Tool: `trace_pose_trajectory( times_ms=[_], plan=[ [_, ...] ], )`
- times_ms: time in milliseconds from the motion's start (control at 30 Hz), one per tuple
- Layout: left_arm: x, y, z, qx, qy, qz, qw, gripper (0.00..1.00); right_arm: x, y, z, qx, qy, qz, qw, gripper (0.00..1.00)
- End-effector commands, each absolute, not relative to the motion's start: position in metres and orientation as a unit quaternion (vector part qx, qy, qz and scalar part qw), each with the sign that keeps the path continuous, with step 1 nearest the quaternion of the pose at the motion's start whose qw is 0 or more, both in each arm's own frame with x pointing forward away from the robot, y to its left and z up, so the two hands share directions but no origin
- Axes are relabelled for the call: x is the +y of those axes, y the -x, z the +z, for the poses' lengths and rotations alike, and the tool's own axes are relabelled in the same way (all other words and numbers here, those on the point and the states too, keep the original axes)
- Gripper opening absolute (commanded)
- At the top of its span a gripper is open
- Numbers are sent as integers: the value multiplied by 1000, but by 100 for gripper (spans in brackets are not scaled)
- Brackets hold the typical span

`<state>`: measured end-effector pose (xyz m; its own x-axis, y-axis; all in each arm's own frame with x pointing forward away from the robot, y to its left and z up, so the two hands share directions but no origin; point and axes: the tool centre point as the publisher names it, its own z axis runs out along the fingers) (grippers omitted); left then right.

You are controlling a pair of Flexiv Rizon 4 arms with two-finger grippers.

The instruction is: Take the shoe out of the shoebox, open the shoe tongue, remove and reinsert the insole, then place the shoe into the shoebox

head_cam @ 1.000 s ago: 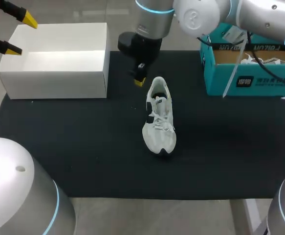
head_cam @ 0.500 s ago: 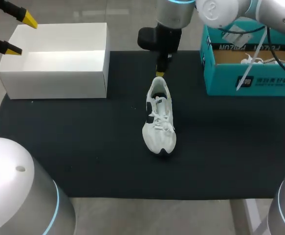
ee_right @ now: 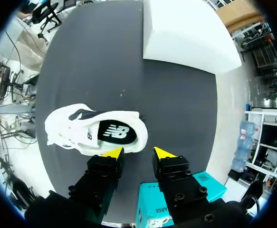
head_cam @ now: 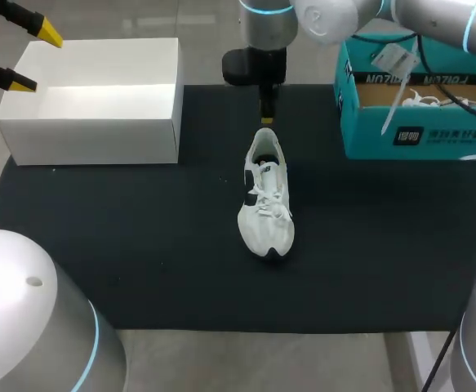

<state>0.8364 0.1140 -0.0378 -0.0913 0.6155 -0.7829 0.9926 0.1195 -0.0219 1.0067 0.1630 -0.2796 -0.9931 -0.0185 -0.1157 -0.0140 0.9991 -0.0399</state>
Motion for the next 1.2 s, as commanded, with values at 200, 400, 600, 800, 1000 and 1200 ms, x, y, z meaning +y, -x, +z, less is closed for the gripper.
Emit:
trace_pose_trajectory(
  times_ms=[200, 400, 600, 800, 1000, 1200],
  plan=[
    [114, -838, -37, 677, -595, -296, 316, 100, 162, -1020, -312, 998, 1, -19, 61, 40],
    [114, -838, -37, 677, -595, -296, 316, 100, 155, -1024, -326, 998, 5, -11, 59, 44],
    [114, -838, -37, 677, -595, -296, 316, 100, 153, -1023, -343, 999, 5, 1, 52, 65],
    [114, -838, -37, 677, -595, -296, 316, 100, 154, -1026, -363, 999, 4, 11, 43, 100],
    [114, -838, -37, 677, -595, -296, 316, 100, 153, -1032, -379, 999, 2, 11, 35, 100],
    [114, -838, -37, 677, -595, -296, 316, 100, 151, -1037, -383, 1000, -2, 7, 30, 92]
  ],
)
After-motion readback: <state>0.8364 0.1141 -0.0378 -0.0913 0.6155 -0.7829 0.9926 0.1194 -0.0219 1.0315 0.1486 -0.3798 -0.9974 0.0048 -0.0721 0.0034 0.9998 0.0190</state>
